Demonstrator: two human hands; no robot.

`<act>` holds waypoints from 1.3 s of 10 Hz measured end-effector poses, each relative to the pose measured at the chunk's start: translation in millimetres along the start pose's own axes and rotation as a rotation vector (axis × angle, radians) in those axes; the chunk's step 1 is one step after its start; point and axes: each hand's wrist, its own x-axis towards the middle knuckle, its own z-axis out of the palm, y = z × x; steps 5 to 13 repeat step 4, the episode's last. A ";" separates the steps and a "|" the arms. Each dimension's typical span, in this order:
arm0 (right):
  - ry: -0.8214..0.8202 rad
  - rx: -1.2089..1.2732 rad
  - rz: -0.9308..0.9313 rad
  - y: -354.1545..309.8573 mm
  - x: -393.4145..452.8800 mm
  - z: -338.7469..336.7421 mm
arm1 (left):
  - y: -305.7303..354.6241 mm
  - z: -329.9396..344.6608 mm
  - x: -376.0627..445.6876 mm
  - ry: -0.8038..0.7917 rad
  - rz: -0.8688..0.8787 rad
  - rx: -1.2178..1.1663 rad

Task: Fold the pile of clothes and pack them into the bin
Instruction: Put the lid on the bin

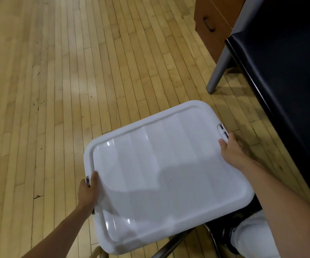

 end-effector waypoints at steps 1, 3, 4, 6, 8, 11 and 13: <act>0.066 -0.099 -0.001 -5.5 -5.8 4.5 | 15.9 5.2 -10.3 0.050 -0.029 -0.022; 0.115 -0.182 -0.025 -12.5 -14.7 11.1 | 25.9 20.0 -14.6 0.143 -0.090 0.079; 0.106 -0.234 -0.035 -22.8 -21.0 9.7 | 33.0 22.3 -4.5 0.200 -0.126 0.176; 0.106 -0.234 -0.035 -22.8 -21.0 9.7 | 33.0 22.3 -4.5 0.200 -0.126 0.176; 0.106 -0.234 -0.035 -22.8 -21.0 9.7 | 33.0 22.3 -4.5 0.200 -0.126 0.176; 0.106 -0.234 -0.035 -22.8 -21.0 9.7 | 33.0 22.3 -4.5 0.200 -0.126 0.176; 0.106 -0.234 -0.035 -22.8 -21.0 9.7 | 33.0 22.3 -4.5 0.200 -0.126 0.176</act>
